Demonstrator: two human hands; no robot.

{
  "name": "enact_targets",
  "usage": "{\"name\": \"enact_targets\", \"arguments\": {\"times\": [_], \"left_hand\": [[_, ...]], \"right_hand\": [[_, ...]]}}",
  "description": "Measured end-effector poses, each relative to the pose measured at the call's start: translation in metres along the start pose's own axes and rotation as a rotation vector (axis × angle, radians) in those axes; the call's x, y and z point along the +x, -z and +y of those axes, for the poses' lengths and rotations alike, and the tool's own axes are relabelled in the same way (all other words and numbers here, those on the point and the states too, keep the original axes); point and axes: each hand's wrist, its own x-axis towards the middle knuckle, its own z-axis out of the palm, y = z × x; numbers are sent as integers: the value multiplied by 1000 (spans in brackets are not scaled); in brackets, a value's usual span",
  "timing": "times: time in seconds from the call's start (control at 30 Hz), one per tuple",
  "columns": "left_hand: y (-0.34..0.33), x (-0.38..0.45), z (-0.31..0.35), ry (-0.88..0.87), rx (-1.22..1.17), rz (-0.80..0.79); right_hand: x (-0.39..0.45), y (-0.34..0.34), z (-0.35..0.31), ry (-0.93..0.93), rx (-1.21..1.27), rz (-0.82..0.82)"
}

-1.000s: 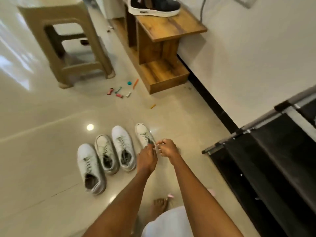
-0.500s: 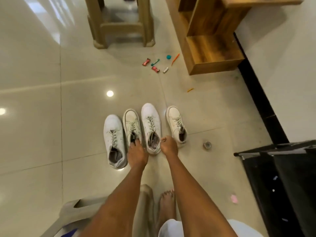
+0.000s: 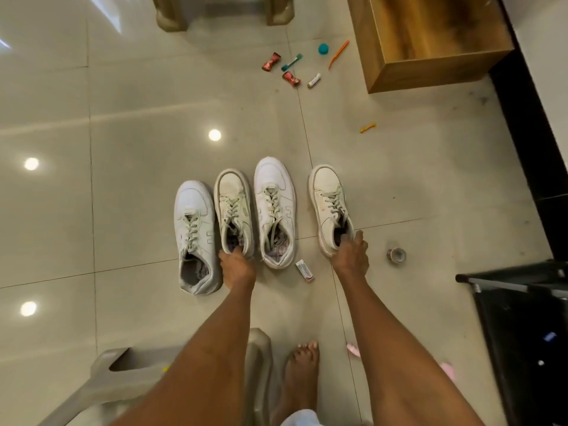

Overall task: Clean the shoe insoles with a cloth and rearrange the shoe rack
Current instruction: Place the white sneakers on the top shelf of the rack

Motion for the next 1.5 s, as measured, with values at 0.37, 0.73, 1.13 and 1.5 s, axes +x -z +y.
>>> {"name": "enact_targets", "arguments": {"times": [0.37, 0.73, 1.13, 1.5], "left_hand": [[2, -44, 10, -31, -226, 250], [83, -146, 29, -584, -155, 140], [168, -335, 106, -1228, -289, 96], [241, -480, 115, -1556, -406, 155]], "right_hand": [[-24, 5, 6, 78, 39, 8], [-157, 114, 6, -78, 234, 152], [-328, 248, 67, -261, 281, 546], [-489, 333, 125, -303, 163, 899]]}}
